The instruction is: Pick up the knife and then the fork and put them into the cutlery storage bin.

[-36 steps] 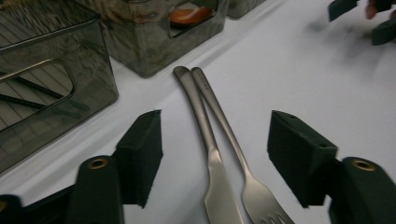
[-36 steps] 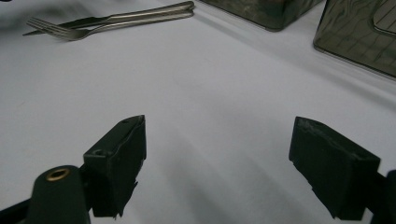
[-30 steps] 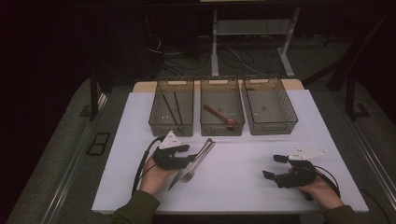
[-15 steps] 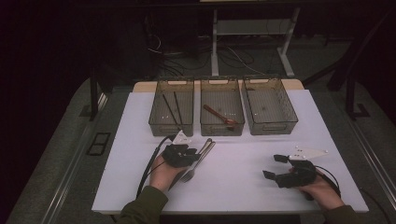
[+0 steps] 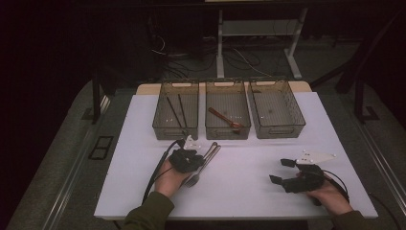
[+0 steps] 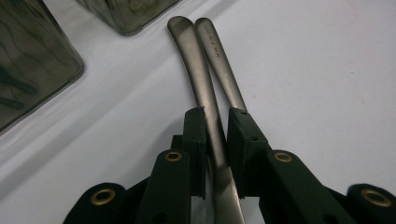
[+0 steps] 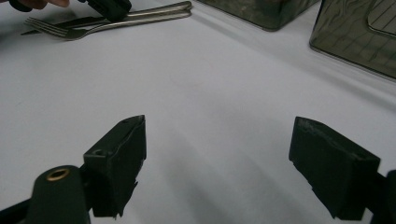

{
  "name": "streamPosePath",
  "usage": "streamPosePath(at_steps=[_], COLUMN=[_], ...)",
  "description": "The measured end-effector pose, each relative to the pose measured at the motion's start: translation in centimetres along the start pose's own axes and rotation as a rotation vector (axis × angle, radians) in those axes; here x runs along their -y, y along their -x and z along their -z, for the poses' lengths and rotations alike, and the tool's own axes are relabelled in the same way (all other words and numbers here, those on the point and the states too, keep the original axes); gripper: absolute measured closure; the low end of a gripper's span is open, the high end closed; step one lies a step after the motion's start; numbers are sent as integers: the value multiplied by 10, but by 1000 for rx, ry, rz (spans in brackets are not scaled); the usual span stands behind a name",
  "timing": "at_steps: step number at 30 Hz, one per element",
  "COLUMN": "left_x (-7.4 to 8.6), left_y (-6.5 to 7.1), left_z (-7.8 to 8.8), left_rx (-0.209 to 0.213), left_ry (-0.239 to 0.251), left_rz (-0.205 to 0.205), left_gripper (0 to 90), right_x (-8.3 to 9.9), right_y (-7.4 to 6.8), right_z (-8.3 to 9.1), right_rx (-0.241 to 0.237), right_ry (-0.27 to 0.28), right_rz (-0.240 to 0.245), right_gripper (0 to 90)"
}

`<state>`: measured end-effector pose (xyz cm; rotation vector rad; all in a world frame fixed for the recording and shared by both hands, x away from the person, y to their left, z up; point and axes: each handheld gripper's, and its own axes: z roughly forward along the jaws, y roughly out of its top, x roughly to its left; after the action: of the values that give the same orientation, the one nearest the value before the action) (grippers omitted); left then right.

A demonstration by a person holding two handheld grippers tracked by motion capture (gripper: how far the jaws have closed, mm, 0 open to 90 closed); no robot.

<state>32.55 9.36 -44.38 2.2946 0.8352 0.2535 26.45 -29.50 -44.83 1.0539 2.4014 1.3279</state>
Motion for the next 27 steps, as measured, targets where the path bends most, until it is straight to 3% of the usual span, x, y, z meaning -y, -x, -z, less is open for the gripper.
streamPosePath(at_steps=[1, 5, 15, 27], left_x=[0, 0, 1, 0], left_y=[-1, -3, -7, -12], left_z=[0, 0, 3, 13], left_rx=[2, 10, 21, 64], left_ry=[1, 7, 4, 18], left_rz=[-6, 41, 4, -4], left_gripper=[769, 782, 791, 791], right_x=[0, 0, 0, -2], right_y=[0, 0, 0, 0], right_z=[0, 0, 0, 1], right_rx=[0, -1, -2, -19], right_ry=[0, -1, 2, 7], right_rz=[1, 3, 5, -8], right_gripper=[181, 181, 182, 183])
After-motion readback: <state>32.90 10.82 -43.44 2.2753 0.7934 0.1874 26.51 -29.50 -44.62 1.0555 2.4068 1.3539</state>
